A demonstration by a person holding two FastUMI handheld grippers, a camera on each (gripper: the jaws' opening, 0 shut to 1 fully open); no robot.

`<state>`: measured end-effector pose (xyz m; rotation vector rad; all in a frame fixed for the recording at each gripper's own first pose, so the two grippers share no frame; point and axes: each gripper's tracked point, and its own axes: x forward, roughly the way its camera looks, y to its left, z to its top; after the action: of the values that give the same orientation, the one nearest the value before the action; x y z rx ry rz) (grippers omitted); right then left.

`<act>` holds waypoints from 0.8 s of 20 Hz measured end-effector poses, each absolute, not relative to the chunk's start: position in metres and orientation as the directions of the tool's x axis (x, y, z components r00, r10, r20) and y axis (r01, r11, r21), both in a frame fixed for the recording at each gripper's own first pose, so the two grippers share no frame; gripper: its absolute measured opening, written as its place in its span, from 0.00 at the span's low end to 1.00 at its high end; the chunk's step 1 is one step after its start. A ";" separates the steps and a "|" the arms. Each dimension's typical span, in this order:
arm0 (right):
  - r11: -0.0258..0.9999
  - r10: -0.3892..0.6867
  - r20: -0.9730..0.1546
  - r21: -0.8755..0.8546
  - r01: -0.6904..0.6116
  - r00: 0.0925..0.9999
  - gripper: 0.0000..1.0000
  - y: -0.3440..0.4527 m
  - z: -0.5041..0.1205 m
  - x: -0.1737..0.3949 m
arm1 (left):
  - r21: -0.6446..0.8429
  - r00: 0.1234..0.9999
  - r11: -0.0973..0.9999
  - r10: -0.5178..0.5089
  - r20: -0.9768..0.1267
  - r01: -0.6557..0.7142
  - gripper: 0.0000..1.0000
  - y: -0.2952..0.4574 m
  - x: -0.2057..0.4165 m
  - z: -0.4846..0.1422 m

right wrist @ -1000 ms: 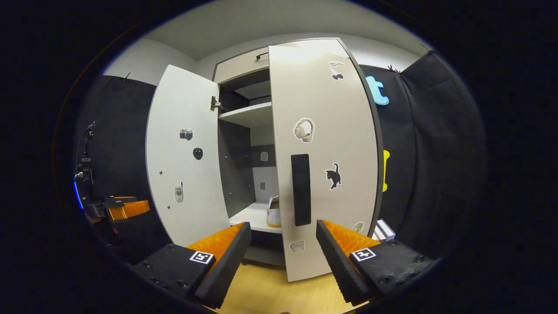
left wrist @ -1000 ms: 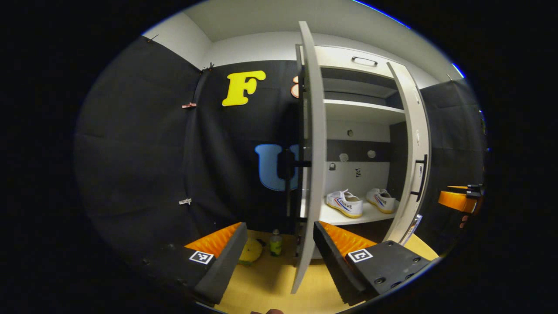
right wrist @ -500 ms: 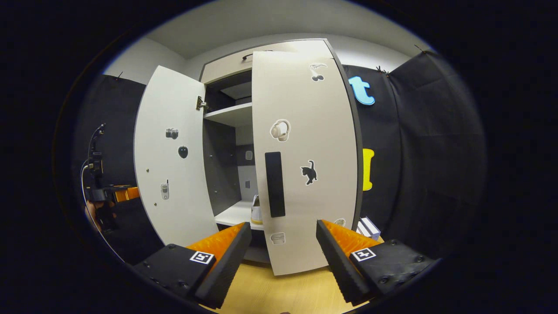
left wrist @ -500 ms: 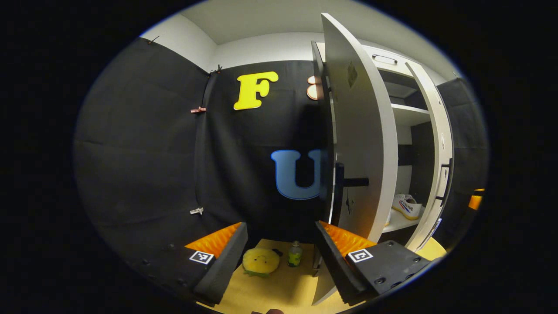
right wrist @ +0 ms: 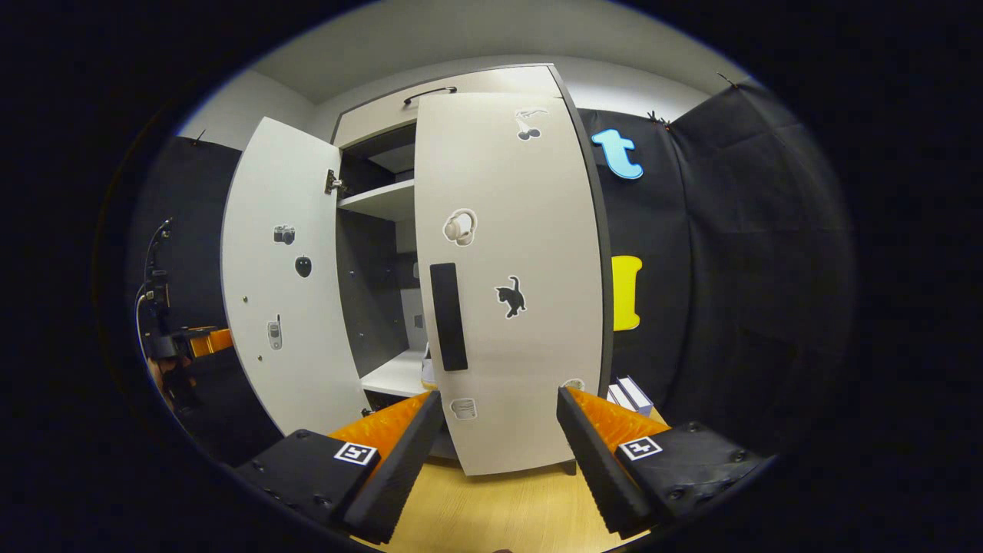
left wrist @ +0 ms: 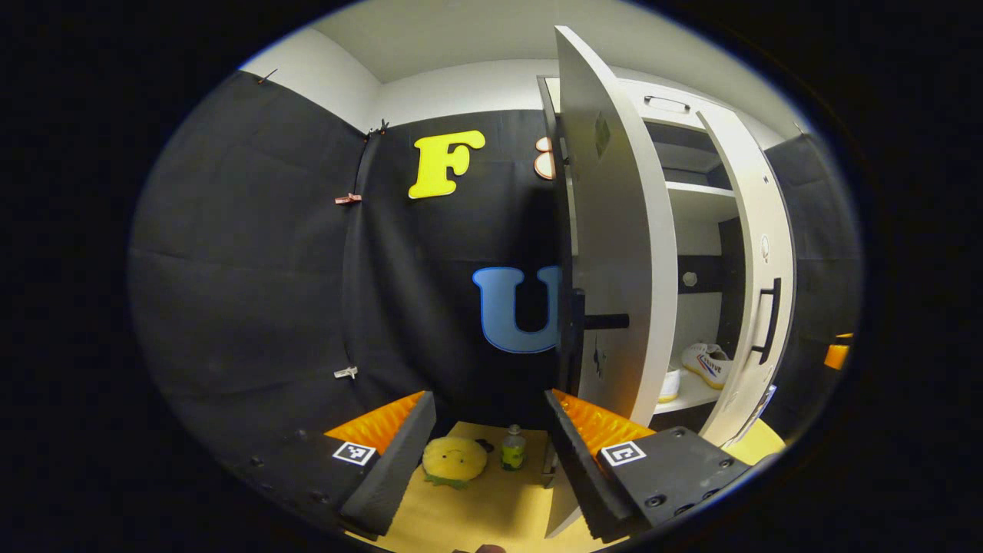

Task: Grab one shoe with the right hand and put it into the shoe cabinet, grab the other shoe with the left hand and put it into the shoe cabinet; then close the right door with the right hand and the left door with the left hand.

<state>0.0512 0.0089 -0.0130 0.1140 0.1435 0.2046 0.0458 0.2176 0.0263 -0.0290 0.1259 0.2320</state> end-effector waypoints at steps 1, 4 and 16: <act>0.972 0.213 -0.132 0.131 -0.196 0.968 0.99 0.008 -0.014 0.051 | -0.015 0.965 0.973 0.227 -0.128 -0.231 0.90 0.215 0.044 0.027; 0.969 0.221 -0.134 0.142 -0.202 0.966 0.98 0.003 -0.014 0.051 | 0.004 0.962 0.971 0.238 -0.131 -0.240 0.89 0.208 0.041 0.028; 0.967 0.223 -0.130 0.152 -0.202 0.966 0.99 -0.032 -0.011 0.050 | -0.039 0.992 0.998 0.050 -0.114 -0.054 0.88 0.089 0.060 0.033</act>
<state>0.0499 -0.0318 -0.0107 0.1379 0.1466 0.2156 0.0602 0.0887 0.0332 -0.0426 0.1131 0.0522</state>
